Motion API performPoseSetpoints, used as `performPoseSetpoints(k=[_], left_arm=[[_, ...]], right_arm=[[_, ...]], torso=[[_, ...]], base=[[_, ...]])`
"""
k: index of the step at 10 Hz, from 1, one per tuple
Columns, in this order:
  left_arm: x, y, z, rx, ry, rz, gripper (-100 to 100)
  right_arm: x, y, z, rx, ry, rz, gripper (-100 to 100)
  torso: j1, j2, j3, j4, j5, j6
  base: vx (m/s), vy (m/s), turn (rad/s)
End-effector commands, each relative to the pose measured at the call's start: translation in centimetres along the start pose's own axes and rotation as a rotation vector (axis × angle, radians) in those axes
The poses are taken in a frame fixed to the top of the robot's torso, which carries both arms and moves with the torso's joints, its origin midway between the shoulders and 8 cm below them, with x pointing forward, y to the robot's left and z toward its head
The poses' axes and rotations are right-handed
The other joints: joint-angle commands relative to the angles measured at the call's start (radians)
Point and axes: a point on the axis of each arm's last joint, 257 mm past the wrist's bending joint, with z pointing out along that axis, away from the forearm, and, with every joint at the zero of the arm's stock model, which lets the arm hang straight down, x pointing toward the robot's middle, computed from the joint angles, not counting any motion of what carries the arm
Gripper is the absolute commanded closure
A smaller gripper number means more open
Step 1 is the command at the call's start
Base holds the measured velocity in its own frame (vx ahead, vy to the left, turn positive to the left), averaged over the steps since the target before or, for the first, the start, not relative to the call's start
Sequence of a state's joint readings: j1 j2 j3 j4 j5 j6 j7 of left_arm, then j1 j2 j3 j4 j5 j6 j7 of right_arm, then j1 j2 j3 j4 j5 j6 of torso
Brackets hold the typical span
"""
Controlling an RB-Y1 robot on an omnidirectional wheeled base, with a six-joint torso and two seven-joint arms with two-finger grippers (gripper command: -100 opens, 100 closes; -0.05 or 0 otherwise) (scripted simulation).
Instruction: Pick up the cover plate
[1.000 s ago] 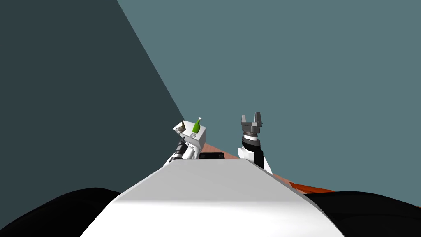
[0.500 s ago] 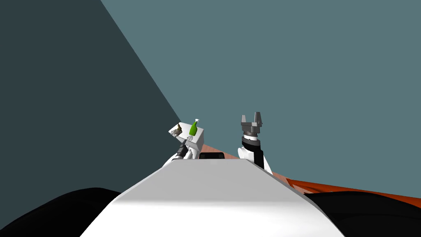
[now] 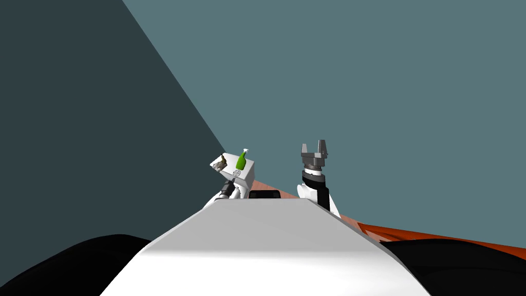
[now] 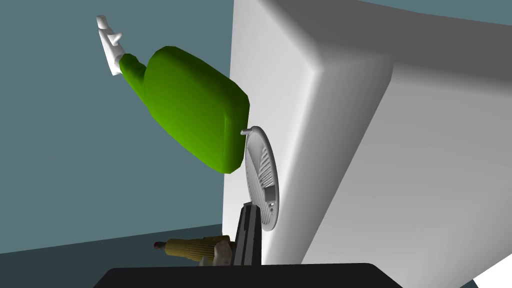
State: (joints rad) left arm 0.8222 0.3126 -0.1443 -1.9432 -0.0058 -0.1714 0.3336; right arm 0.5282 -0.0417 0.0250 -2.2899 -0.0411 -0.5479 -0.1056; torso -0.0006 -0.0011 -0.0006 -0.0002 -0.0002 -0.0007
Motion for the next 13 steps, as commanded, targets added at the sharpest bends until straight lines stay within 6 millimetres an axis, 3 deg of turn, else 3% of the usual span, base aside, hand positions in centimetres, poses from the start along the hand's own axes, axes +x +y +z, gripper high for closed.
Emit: performPoseSetpoints(k=[1, 3, 5, 6, 7, 8, 12, 13], left_arm=[[0.00, 0.00, 0.00, 0.000, 0.000, 0.000, 100], [0.00, 0.00, 0.00, 0.000, 0.000, 0.000, 100], [0.00, 0.00, 0.00, 0.000, 0.000, 0.000, -100], [0.00, 0.00, 0.00, 0.000, 0.000, 0.000, 0], [0.00, 0.00, 0.00, 0.000, 0.000, 0.000, -100], [0.00, 0.00, 0.00, 0.000, 0.000, 0.000, 100], [0.00, 0.00, 0.00, 0.000, 0.000, 0.000, 100], [0.00, 0.00, 0.00, 0.000, 0.000, 0.000, 0]], right_arm=[[0.00, 0.00, 0.00, 0.000, 0.000, 0.000, 0], [0.00, 0.00, 0.00, 0.000, 0.000, 0.000, 0], [0.00, 0.00, 0.00, 0.000, 0.000, 0.000, 0], [0.00, 0.00, 0.00, 0.000, 0.000, 0.000, 0], [0.00, 0.00, 0.00, 0.000, 0.000, 0.000, 0], [0.00, 0.00, 0.00, 0.000, 0.000, 0.000, 0], [0.00, 0.00, 0.00, 0.000, 0.000, 0.000, 0], [0.00, 0.00, 0.00, 0.000, 0.000, 0.000, 0]], torso=[[0.000, 0.000, 0.000, 0.000, 0.000, 0.000], [0.000, 0.000, 0.000, 0.000, 0.000, 0.000], [0.000, 0.000, 0.000, 0.000, 0.000, 0.000], [0.000, 0.000, 0.000, 0.000, 0.000, 0.000], [0.000, 0.000, 0.000, 0.000, 0.000, 0.000], [0.000, 0.000, 0.000, 0.000, 0.000, 0.000], [0.000, 0.000, 0.000, 0.000, 0.000, 0.000], [0.000, 0.000, 0.000, 0.000, 0.000, 0.000]], base=[[0.000, 0.000, 0.000], [0.000, 0.000, 0.000], [0.000, 0.000, 0.000], [0.000, 0.000, 0.000], [0.000, 0.000, 0.000], [0.000, 0.000, 0.000], [0.000, 0.000, 0.000], [0.000, 0.000, 0.000]])
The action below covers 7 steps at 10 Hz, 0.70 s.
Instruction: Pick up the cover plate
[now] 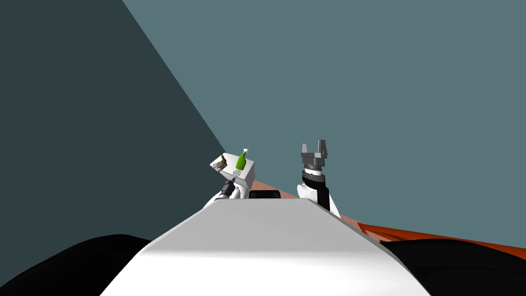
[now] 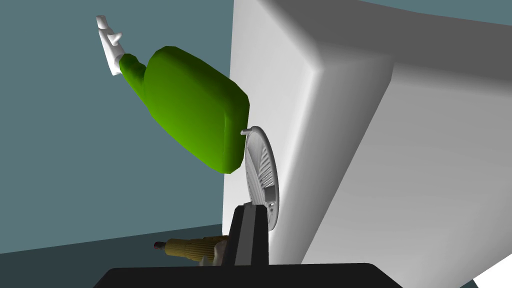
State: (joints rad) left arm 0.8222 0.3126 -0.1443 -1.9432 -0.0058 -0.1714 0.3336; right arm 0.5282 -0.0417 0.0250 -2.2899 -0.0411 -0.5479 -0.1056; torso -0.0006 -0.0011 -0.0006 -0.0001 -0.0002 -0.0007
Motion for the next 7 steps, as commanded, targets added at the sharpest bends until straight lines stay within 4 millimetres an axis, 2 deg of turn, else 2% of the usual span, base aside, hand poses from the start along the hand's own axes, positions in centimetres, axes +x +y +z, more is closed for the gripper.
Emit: performPoseSetpoints(k=[1, 2, 3, 7], left_arm=[[0.0, 0.0, 0.0, 0.000, 0.000, 0.000, -100], [0.0, 0.0, 0.0, 0.000, 0.000, 0.000, 0], [-0.8, -0.2, 0.9, 0.001, -0.014, -0.002, -100], [-2.8, -0.9, 3.3, 0.006, -0.050, -0.013, -100]], right_arm=[[0.0, 0.0, 0.0, 0.000, 0.000, 0.000, 0], [0.0, 0.0, 0.0, 0.000, 0.000, 0.000, 0], [0.0, 0.0, 0.0, 0.000, 0.000, 0.000, 0], [0.0, 0.0, 0.0, 0.000, 0.000, 0.000, 0]], torso=[[0.000, 0.000, 0.000, 0.000, 0.000, 0.000], [0.000, 0.000, 0.000, 0.000, 0.000, 0.000], [0.000, 0.000, 0.000, 0.000, 0.000, 0.000], [-0.001, 0.004, 0.002, 0.001, 0.000, 0.000]], base=[[0.000, 0.000, 0.000], [0.000, 0.000, 0.000], [-0.029, -0.011, -0.120], [-0.062, -0.020, -0.104]])
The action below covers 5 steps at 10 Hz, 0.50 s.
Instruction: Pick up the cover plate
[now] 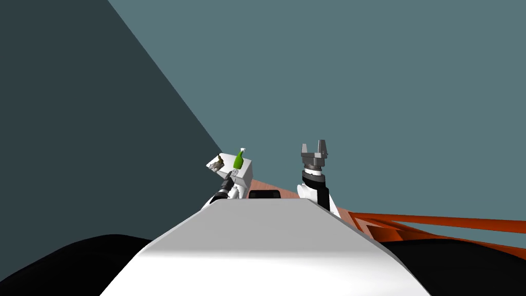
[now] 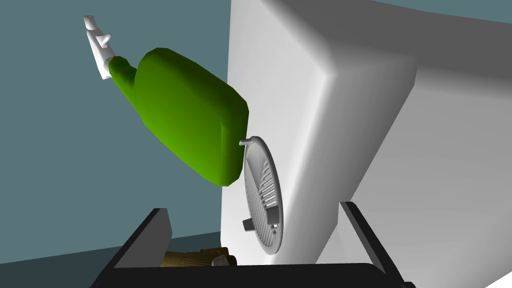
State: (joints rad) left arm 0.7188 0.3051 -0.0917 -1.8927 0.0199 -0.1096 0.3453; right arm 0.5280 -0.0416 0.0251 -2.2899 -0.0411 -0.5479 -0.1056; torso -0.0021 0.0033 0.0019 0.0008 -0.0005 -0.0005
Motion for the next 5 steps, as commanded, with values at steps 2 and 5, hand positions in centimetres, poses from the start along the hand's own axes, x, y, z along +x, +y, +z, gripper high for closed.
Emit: performPoseSetpoints(k=[2, 5], left_arm=[[-1.34, -0.55, 1.77, 0.003, -0.028, -0.012, -100], [-1.06, -0.43, 1.44, 0.000, -0.022, -0.009, 100]], right_arm=[[0.00, 0.00, 0.00, 0.000, 0.000, 0.000, 0], [0.00, 0.00, 0.00, 0.000, 0.000, 0.000, 0]], torso=[[0.000, -0.001, 0.000, 0.000, 0.000, 0.000], [0.002, -0.006, -0.003, -0.001, 0.001, 0.001]], base=[[-0.055, -0.021, -0.100], [-0.017, -0.005, -0.003]])
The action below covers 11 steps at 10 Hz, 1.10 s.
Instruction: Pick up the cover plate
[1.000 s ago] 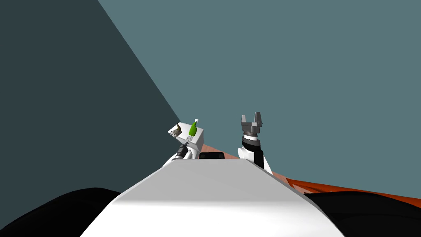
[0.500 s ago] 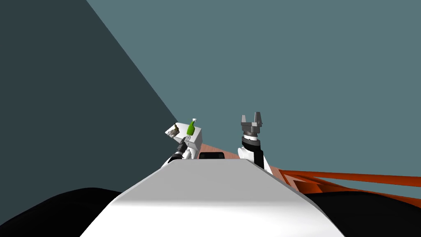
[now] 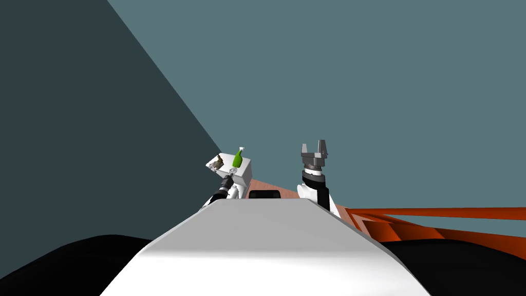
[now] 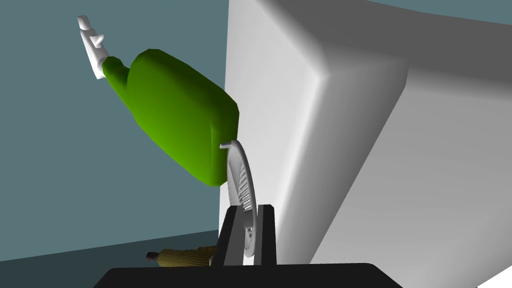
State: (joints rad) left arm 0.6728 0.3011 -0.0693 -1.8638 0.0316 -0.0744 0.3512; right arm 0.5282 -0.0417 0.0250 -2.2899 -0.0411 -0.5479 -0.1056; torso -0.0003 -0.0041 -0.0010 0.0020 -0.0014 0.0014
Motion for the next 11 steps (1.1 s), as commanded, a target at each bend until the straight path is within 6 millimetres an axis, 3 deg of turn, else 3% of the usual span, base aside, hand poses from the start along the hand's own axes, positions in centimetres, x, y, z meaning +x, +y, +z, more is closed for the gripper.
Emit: performPoseSetpoints(k=[1, 3, 4, 5, 10, 11], left_arm=[[0.0, 0.0, 0.0, 0.000, 0.000, 0.000, 100], [0.0, 0.0, 0.0, 0.000, 0.000, 0.000, 100], [0.0, 0.0, 0.0, 0.000, 0.000, 0.001, 0], [0.9, 0.0, -1.0, 0.009, 0.018, 0.007, 100], [3.4, 1.0, -4.5, 0.003, 0.068, 0.021, 100], [2.8, 0.8, -4.0, 0.002, 0.060, 0.019, 100]], right_arm=[[0.0, 0.0, 0.0, 0.000, 0.000, 0.000, 0], [0.0, 0.0, 0.0, 0.000, 0.000, 0.000, 0], [0.0, 0.0, 0.0, 0.000, 0.000, 0.000, 0], [0.0, 0.0, 0.0, 0.000, 0.000, 0.000, 0], [0.0, 0.0, 0.0, 0.000, 0.000, 0.000, 0], [0.0, 0.0, 0.0, 0.000, 0.000, 0.000, 0]], torso=[[0.000, 0.000, 0.000, 0.000, 0.000, 0.000], [0.000, -0.001, -0.001, 0.000, 0.000, 0.000], [0.000, -0.002, -0.001, 0.000, 0.000, 0.000], [0.000, -0.002, -0.001, 0.000, 0.000, 0.000], [0.001, -0.005, -0.003, -0.001, 0.001, 0.000], [0.001, -0.005, -0.003, -0.001, 0.001, 0.000]], base=[[0.000, 0.000, 0.000], [0.000, 0.000, 0.000], [0.000, 0.000, 0.000], [0.046, 0.020, 0.154], [0.071, 0.023, 0.108], [0.023, 0.006, 0.033]])
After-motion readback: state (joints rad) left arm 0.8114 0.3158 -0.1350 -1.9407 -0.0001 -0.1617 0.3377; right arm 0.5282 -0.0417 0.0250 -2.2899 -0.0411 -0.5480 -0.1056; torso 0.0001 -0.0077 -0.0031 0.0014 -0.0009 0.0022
